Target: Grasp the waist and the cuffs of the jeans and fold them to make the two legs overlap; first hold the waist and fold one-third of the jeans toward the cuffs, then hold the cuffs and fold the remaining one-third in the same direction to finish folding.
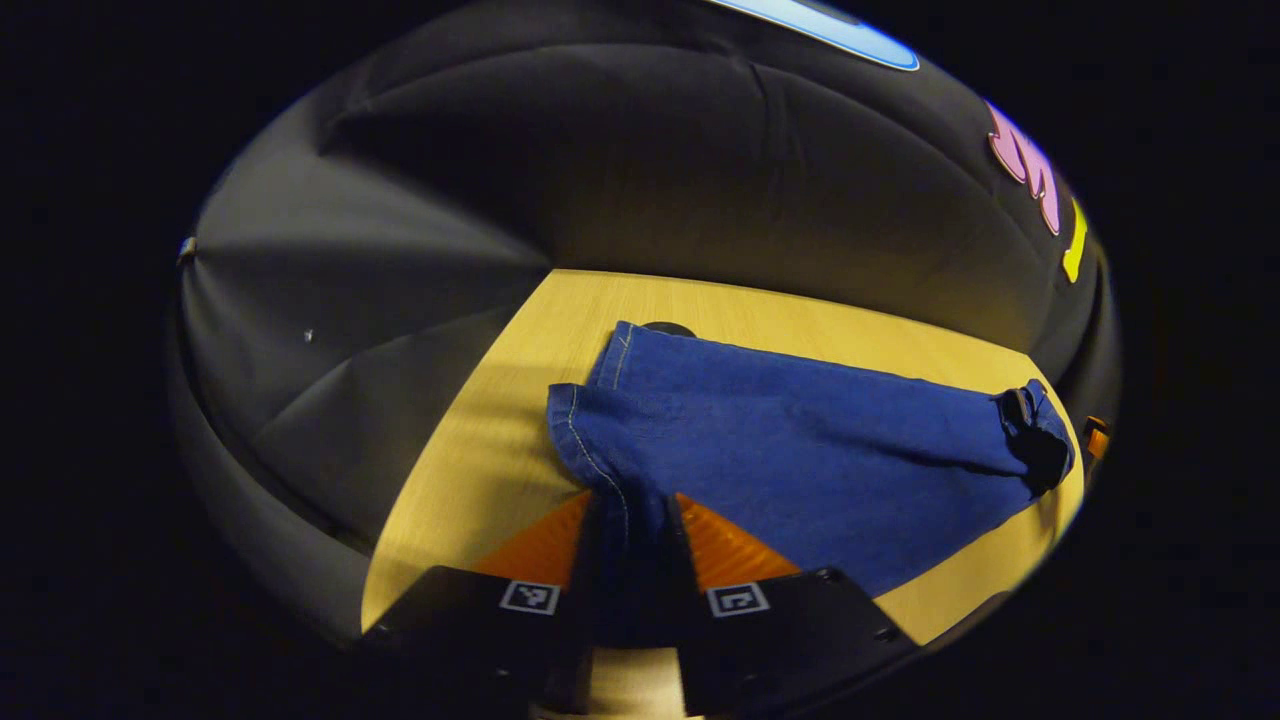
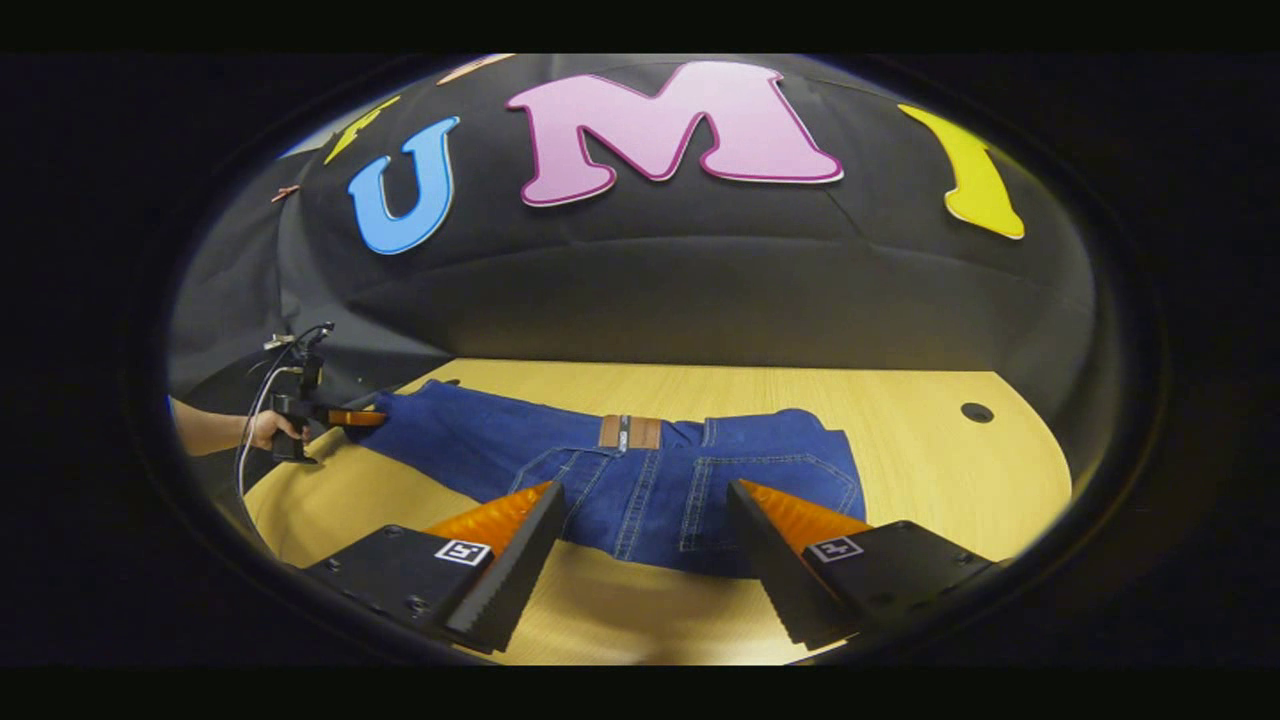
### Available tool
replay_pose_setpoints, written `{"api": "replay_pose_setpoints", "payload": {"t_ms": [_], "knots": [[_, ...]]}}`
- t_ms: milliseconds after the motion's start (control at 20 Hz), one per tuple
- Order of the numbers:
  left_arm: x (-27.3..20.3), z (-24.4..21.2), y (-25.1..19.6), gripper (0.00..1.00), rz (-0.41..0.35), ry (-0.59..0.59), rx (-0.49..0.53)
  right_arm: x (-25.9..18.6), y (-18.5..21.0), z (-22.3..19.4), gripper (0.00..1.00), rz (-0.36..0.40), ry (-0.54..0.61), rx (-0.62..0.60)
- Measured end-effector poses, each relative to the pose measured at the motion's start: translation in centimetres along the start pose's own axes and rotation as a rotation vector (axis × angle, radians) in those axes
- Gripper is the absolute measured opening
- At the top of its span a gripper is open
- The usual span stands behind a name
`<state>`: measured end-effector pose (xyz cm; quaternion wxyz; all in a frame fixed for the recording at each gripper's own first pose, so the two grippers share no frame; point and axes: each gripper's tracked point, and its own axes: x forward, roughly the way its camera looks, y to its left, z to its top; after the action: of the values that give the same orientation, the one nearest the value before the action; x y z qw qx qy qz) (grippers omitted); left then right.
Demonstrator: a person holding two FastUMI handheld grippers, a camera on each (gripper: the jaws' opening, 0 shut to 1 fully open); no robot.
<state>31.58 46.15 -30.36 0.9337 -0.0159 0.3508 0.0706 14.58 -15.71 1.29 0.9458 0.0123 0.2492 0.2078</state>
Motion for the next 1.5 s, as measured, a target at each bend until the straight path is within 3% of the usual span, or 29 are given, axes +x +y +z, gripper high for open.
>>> {"api": "replay_pose_setpoints", "payload": {"t_ms": [50, 100, 150, 200, 250, 300, 350, 450, 500, 600, 750, 950, 1050, 1300, 1500], "knots": [[0.0, -0.1, -0.1, 0.42, -0.011, 0.006, 0.002, 0.0, 0.0, 0.0, 0.99, -0.001, -0.001, -0.003], [0.1, -0.1, -0.2, 0.33, -0.023, 0.011, 0.004, 0.0, 0.1, -0.1, 0.99, 0.001, 0.0, -0.003], [0.1, 0.0, -0.4, 0.35, -0.034, 0.008, 0.01, 0.1, 0.1, -0.2, 0.99, 0.003, 0.004, -0.002], [0.1, 0.0, -0.4, 0.28, -0.041, 0.0, 0.027, 0.0, 0.1, -0.3, 0.99, 0.004, 0.007, -0.003], [0.2, 0.0, -0.3, 0.27, -0.052, -0.007, 0.045, 0.1, 0.0, -0.3, 0.99, 0.001, 0.008, -0.007], [0.3, 0.0, -0.3, 0.32, -0.057, -0.012, 0.051, 0.1, -0.1, -0.4, 0.99, -0.001, 0.01, -0.013], [0.3, 0.1, -0.3, 0.26, -0.055, -0.017, 0.055, 0.0, -0.1, -0.5, 0.99, -0.005, 0.013, -0.019], [0.2, 0.3, -0.3, 0.25, -0.051, -0.02, 0.043, 0.0, -0.2, -0.6, 0.99, -0.01, 0.018, -0.025], [0.1, 0.4, -0.4, 0.18, -0.043, -0.019, 0.038, 0.0, -0.3, -0.6, 0.99, -0.012, 0.019, -0.023], [0.2, 0.5, -0.6, 0.2, -0.018, -0.016, 0.05, -0.1, -0.5, -0.5, 0.99, -0.022, 0.016, -0.019], [0.1, 0.6, -0.6, 0.07, 0.057, -0.019, 0.049, -0.6, -1.7, 0.0, 0.99, -0.039, 0.007, -0.02], [-0.8, 2.0, -1.5, 0.06, 0.085, -0.048, -0.103, -1.1, -3.1, 1.3, 0.99, -0.065, -0.012, -0.009], [-2.4, 4.2, -2.1, 0.06, 0.085, -0.101, -0.123, -2.1, -4.4, 2.2, 0.99, -0.085, -0.025, -0.008], [-9.4, 9.1, -6.9, 0.06, 0.075, -0.181, -0.079, -5.1, -8.4, 3.5, 0.99, -0.152, -0.028, -0.007], [-14.2, 12.7, -13.9, 0.06, 0.031, -0.229, -0.013, -8.5, -11.4, 4.1, 0.98, -0.19, -0.015, 0.014]]}}
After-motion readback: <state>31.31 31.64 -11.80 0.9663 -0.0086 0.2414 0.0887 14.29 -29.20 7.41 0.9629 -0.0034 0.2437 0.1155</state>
